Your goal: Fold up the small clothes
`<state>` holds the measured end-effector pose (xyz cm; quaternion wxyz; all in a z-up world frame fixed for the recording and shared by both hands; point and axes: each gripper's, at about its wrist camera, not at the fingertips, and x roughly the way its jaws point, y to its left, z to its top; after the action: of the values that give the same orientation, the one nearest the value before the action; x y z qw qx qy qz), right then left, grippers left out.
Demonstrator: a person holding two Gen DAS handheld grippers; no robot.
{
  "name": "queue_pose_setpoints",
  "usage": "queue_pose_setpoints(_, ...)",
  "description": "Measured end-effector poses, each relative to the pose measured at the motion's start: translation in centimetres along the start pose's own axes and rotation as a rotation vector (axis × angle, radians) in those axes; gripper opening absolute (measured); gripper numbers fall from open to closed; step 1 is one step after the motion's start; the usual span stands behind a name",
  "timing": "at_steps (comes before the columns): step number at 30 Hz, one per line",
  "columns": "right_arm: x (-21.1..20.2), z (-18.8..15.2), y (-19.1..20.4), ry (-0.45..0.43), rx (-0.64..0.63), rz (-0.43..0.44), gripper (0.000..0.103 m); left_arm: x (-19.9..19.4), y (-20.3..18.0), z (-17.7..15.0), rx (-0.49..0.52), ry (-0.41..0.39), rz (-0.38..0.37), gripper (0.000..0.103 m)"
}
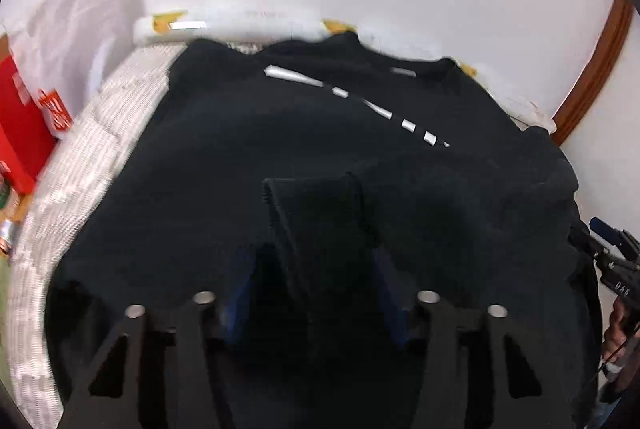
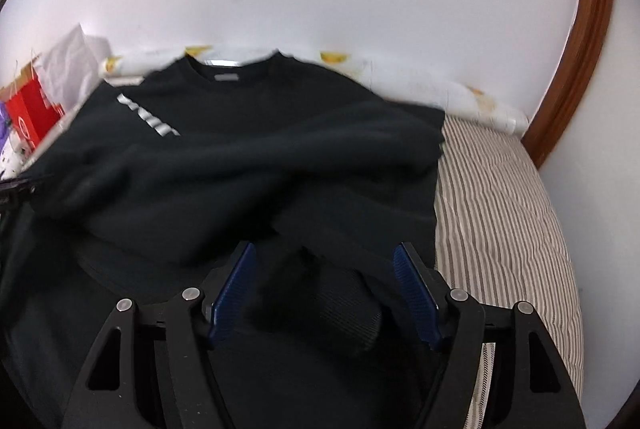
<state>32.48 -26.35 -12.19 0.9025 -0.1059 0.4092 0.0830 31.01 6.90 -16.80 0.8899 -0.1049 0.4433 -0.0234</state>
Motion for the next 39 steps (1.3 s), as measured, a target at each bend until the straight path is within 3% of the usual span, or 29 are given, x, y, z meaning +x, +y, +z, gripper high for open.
queue_pose_setpoints(7, 3.4, 0.5, 0.8, 0.027, -0.093, -0.075, 0.065, 0.1, -0.4, 0.6, -0.001, -0.005, -0.023, 0.025)
queue_pose_setpoints(9, 4.5, 0.7, 1.1, 0.041, -0.109, -0.089, 0.055, 0.2, -0.8, 0.7, 0.009, -0.004, -0.026, 0.019)
queue_pose_setpoints(10, 5.0, 0.8, 1.3, 0.046, -0.13, -0.101, 0.037, 0.3, -0.9, 0.8, 0.012, -0.002, -0.026, 0.014)
queue_pose_setpoints(11, 5.1, 0.8, 1.6, 0.047, -0.149, -0.095, 0.027, 0.4, -1.1, 1.0, 0.015, -0.004, -0.025, 0.008)
queue_pose_setpoints(14, 3.9, 1.1, 1.7, -0.004, -0.201, -0.082, 0.02, -0.6, -0.8, 1.9, 0.014, -0.042, -0.044, 0.006)
queue_pose_setpoints(18, -0.3, 1.6, -0.5, -0.094, -0.165, 0.029, 0.019, -3.3, 0.2, 3.9, 0.004, -0.136, -0.031, 0.006)
queue_pose_setpoints(20, -1.6, 1.4, -0.8, -0.112, -0.179, 0.036, 0.019, -4.4, 1.0, 4.9, -0.011, -0.163, -0.033, 0.006)
queue_pose_setpoints(26, -1.7, -0.2, -2.5, -0.066, -0.115, 0.098, 0.021, -5.3, 2.4, 5.4, -0.037, -0.167, -0.047, 0.006)
queue_pose_setpoints(30, 0.4, -1.2, -2.7, -0.003, -0.059, 0.096, 0.024, -4.8, 2.0, 5.0, -0.032, -0.146, -0.059, 0.006)
queue_pose_setpoints(32, 1.7, -1.3, -2.7, 0.028, -0.04, 0.076, 0.032, -4.6, 1.6, 4.9, -0.02, -0.14, -0.053, 0.006)
queue_pose_setpoints(34, 2.0, -1.2, -2.7, 0.057, -0.036, 0.056, 0.033, -4.6, 1.4, 4.8, -0.013, -0.134, -0.05, 0.006)
queue_pose_setpoints(39, -1.0, -0.5, -2.2, -0.044, -0.076, 0.037, 0.039, -4.6, 1.8, 4.9, -0.025, -0.124, -0.055, 0.006)
